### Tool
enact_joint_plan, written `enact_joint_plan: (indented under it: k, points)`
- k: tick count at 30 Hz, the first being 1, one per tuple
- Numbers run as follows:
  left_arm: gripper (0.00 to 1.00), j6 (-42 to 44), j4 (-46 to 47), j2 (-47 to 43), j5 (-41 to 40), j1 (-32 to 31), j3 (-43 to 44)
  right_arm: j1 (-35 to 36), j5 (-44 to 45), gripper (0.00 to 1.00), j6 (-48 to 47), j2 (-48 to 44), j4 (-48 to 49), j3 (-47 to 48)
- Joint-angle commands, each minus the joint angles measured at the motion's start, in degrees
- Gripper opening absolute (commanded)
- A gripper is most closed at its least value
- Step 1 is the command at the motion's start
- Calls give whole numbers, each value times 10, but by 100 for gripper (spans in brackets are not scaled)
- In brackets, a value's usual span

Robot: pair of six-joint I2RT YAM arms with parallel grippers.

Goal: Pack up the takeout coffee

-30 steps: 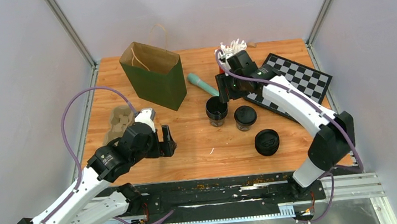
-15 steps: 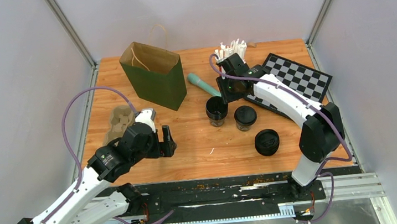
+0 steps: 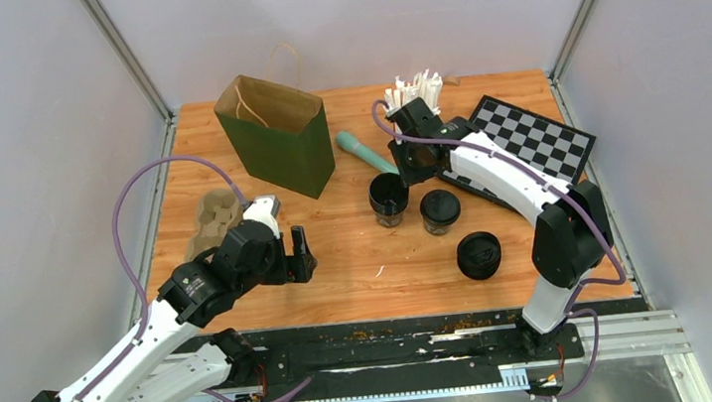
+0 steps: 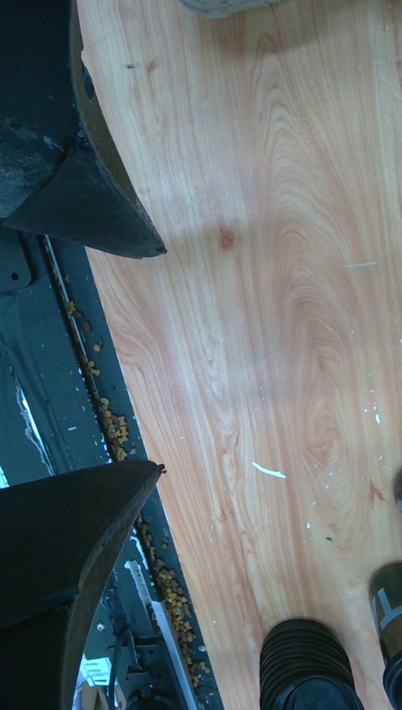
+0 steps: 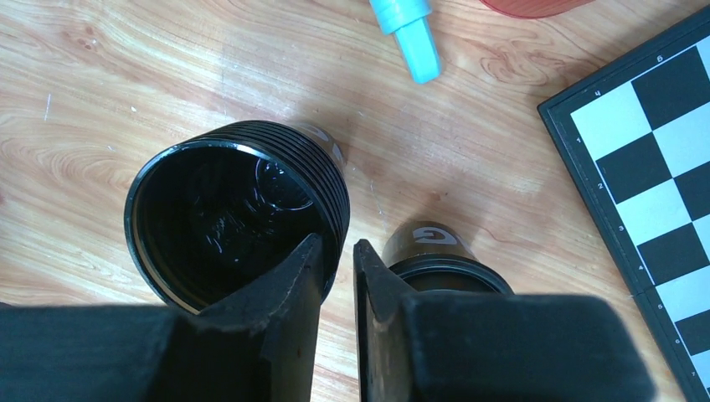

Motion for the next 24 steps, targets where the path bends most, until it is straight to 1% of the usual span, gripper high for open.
enact_joint_plan:
  k: [1,6,10,13,15,24]
  points:
    - [96,7,10,-2,-8,0,5,3,7,18,-9,-1,13,28]
    - [96,6,10,2,-7,0,5,3,6,10,-12,-3,7,38]
    - [96,5,14,5,-5,0,4,2,-1,0,-14,-6,6,44]
    - [97,5,15,8,-1,0,3,3,-4,0,-12,-8,5,48]
    - [96,5,14,8,0,0,5,3,-24,0,-9,-8,4,51]
    - [97,4,12,10,-1,0,9,3,-40,0,-2,-25,-3,65]
